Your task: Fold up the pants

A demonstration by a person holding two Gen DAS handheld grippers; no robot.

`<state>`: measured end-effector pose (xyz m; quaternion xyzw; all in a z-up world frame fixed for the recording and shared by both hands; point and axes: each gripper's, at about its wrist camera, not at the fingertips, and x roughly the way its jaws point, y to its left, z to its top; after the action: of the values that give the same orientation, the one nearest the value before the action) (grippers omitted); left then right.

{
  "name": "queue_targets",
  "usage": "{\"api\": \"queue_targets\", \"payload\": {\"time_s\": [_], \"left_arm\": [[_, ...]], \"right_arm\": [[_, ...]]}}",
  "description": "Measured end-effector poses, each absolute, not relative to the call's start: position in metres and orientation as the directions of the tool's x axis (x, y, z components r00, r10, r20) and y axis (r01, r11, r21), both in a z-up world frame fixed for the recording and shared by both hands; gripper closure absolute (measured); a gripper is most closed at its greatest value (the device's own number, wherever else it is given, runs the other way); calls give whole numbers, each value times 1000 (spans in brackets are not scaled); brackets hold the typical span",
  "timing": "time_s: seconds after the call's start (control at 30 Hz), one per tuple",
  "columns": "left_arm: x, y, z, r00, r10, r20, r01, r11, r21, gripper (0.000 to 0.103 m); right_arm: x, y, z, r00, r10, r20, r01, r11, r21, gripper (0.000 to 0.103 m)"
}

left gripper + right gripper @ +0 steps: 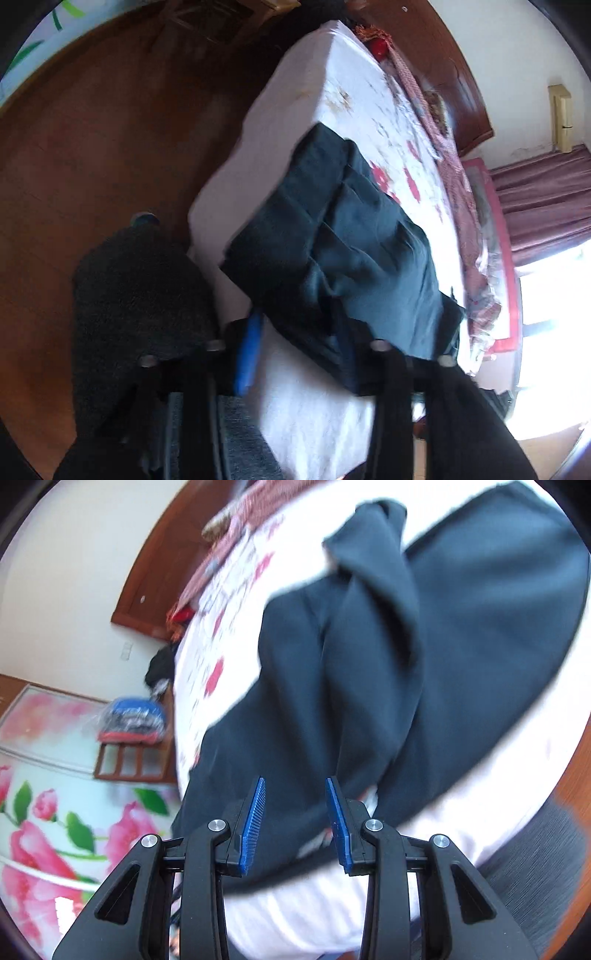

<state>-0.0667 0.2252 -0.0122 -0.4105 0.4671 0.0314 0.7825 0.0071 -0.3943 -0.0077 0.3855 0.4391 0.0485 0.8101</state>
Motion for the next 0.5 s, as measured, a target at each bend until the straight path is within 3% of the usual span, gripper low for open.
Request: {"api": "queue_targets", "payload": {"time_s": [0.03, 0.13, 0.2, 0.3, 0.37, 0.5], "left_arm": [[-71, 230, 0, 570, -255, -781, -461, 688, -561, 33], [-82, 229, 41, 633, -99, -768, -443, 768, -463, 32], [-83, 211, 65, 674, -62, -737, -381, 824, -418, 24], [-62, 158, 84, 687, -174, -706, -152, 915, -374, 13], [-48, 119, 80, 653, -291, -699, 13, 927, -374, 13], [-14, 64, 57, 548, -400, -735, 192, 915, -355, 13]], "right_arm": [[18, -405, 0, 632, 342, -695, 285, 732, 619, 51], [59, -424, 19, 670, 190, -718, 302, 814, 497, 51], [91, -423, 26, 671, 56, -739, 300, 892, 339, 51], [145, -401, 23, 624, -102, -775, 227, 972, 55, 51], [174, -386, 12, 598, -199, -776, 176, 978, -115, 51], [224, -374, -10, 549, -254, -797, 156, 967, -201, 51]]}}
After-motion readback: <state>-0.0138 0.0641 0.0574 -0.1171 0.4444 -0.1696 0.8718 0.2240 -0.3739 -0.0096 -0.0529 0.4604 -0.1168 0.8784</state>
